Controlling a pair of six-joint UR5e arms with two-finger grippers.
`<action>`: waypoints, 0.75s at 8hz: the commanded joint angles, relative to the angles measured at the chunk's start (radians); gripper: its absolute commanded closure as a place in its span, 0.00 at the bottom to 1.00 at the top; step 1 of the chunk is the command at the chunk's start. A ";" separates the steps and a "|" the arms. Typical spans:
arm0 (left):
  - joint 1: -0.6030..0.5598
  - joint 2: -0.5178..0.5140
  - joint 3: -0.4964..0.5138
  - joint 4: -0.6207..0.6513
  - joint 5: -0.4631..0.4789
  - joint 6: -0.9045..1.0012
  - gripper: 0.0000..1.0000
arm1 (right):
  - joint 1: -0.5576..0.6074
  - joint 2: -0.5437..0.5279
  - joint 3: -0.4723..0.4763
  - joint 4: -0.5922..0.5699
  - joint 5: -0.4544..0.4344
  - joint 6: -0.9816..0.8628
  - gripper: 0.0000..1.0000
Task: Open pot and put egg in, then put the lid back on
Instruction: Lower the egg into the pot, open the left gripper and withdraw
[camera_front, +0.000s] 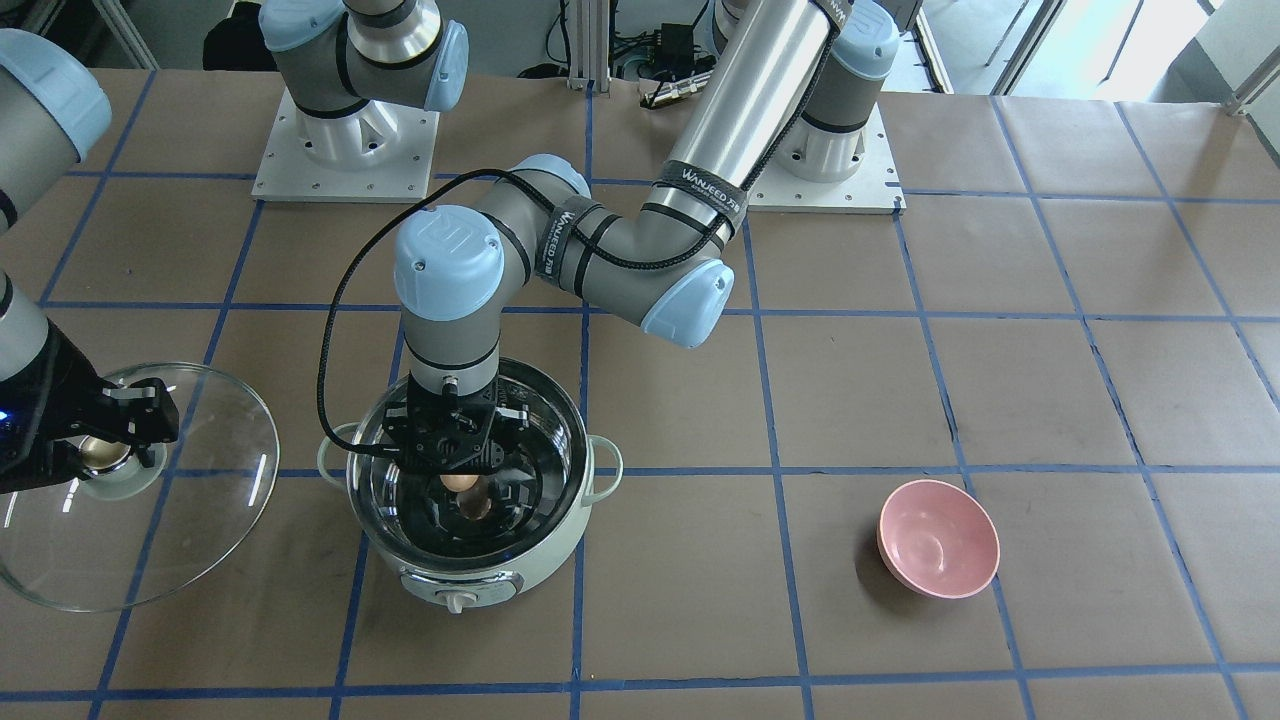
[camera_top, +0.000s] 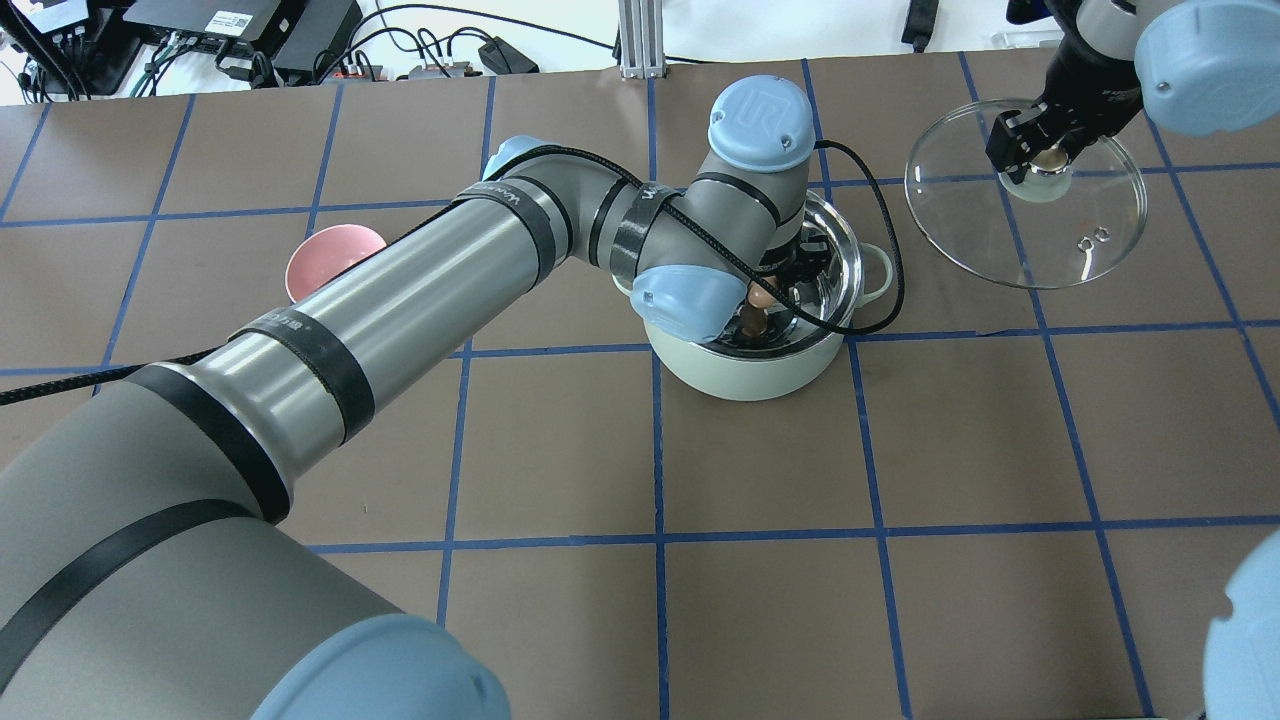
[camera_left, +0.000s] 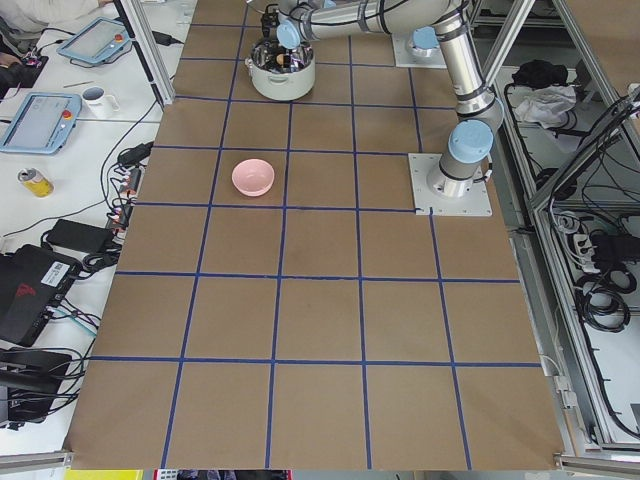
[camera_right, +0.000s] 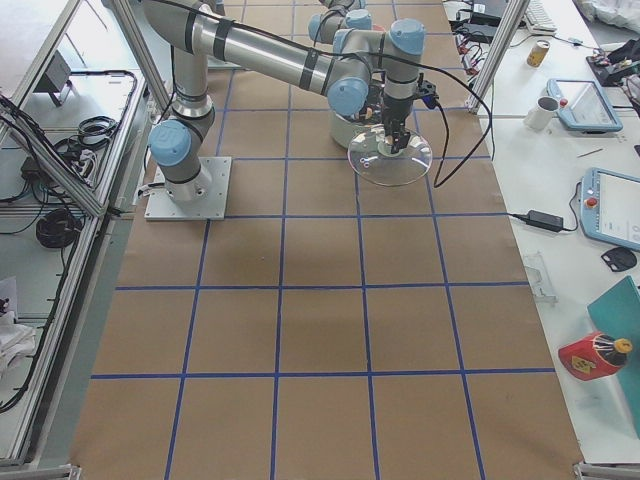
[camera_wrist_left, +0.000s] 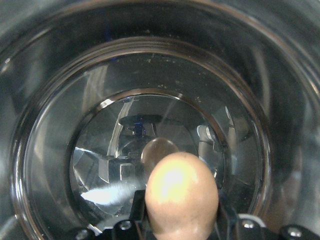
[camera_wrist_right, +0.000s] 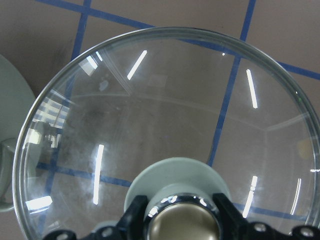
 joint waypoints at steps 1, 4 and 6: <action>0.001 0.001 -0.014 -0.001 -0.001 0.003 0.29 | 0.000 -0.002 0.000 0.001 0.002 0.003 1.00; 0.000 0.020 -0.014 -0.006 -0.003 -0.006 0.00 | -0.001 0.002 0.000 0.001 0.002 0.001 1.00; 0.001 0.085 -0.013 -0.026 -0.034 -0.006 0.00 | -0.001 0.002 0.000 0.001 0.002 0.001 1.00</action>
